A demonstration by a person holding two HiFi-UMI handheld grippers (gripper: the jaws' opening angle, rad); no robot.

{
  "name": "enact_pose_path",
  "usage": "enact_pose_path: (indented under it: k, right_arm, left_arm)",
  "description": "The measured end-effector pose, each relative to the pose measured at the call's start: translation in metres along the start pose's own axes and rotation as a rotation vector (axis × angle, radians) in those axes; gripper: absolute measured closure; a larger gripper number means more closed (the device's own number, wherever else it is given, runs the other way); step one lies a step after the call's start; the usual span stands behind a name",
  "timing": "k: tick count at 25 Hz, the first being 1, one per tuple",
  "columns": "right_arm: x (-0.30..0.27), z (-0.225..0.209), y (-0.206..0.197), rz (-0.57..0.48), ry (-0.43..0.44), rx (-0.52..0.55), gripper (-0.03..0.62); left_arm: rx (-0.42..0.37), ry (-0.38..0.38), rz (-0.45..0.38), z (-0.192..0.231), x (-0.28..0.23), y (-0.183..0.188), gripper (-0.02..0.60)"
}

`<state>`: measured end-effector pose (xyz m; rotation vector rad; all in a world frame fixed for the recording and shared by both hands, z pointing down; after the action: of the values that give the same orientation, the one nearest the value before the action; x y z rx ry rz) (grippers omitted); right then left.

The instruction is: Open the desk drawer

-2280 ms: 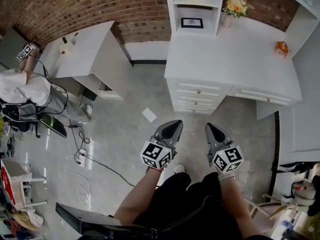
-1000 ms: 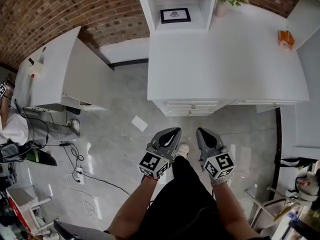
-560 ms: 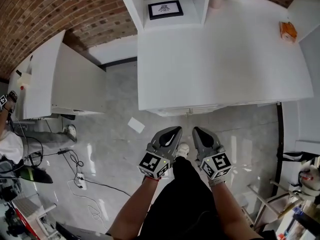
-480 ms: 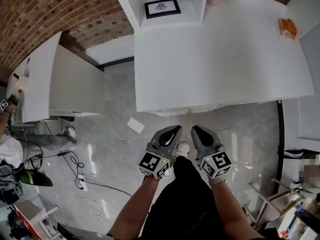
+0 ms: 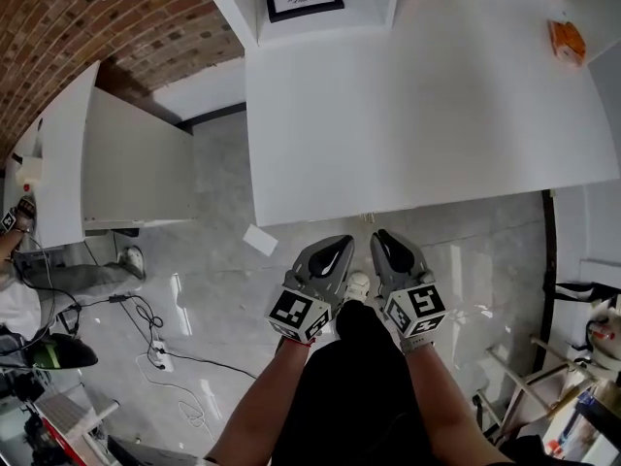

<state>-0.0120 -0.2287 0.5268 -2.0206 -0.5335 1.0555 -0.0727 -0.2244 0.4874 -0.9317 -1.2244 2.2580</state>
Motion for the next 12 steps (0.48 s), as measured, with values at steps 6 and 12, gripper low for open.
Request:
enact_pose_path:
  k: [6, 12]
  right_arm:
    - [-0.015, -0.015, -0.011, -0.016, -0.08, -0.007, 0.527]
    - [-0.037, -0.018, -0.014, -0.052, -0.131, 0.025, 0.513]
  left_arm:
    - [-0.016, -0.017, -0.013, 0.007, -0.011, -0.005, 0.578]
    - [-0.018, -0.026, -0.047, 0.018, -0.019, -0.012, 0.578]
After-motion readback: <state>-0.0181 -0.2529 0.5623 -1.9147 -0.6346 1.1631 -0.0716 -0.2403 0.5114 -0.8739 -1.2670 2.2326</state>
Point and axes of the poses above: the fingertips, and each gripper's own axes: x backward along the fingers, z to its left, y out of its top, the point moved 1 cm from there along x, backward along the fingers, and after that the axes turned 10 degrees about z, right-handed, at the moved point
